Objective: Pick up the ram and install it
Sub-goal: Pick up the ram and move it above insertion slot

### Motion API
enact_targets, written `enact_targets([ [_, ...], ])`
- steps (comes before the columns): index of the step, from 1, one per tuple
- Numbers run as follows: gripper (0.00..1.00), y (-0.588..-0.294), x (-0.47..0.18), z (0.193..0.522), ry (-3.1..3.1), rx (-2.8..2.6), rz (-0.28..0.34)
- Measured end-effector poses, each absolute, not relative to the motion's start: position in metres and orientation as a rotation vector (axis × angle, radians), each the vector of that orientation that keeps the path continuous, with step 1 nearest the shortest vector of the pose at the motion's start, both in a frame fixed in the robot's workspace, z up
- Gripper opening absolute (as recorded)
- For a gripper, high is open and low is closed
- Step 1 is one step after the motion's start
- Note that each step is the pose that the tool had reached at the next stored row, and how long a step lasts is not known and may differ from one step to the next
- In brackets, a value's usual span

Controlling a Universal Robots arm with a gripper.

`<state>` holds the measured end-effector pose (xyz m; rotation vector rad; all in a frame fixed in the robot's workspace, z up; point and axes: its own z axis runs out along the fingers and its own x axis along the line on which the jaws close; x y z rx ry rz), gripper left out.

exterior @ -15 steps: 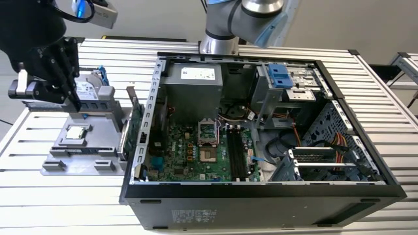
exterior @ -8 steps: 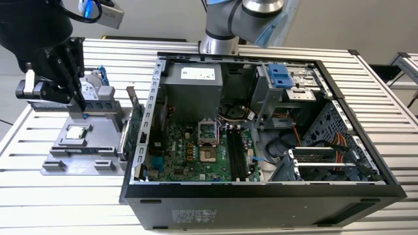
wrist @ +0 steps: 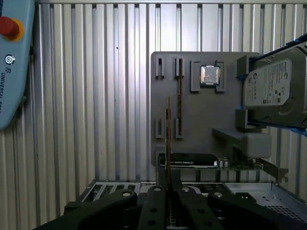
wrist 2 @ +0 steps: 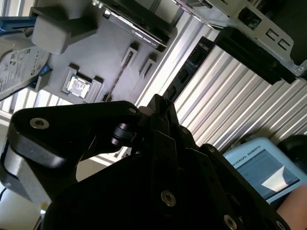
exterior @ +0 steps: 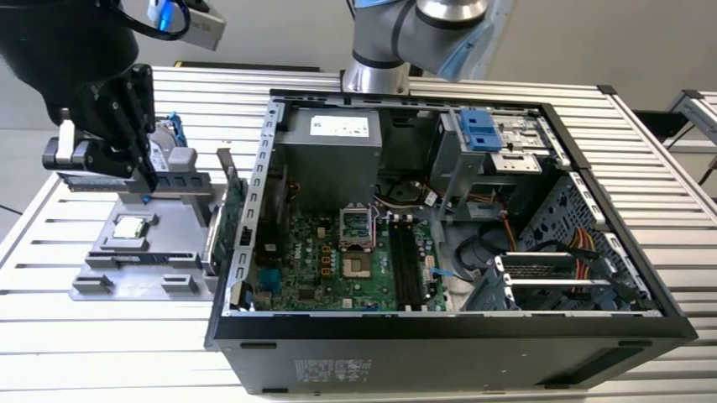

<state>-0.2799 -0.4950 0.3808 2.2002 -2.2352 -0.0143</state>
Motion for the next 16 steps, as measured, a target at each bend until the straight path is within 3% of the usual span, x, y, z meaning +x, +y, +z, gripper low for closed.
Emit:
enact_targets([
  [16, 0.00, -0.495, -0.260, 0.381, -2.235, 2.200, -0.015],
])
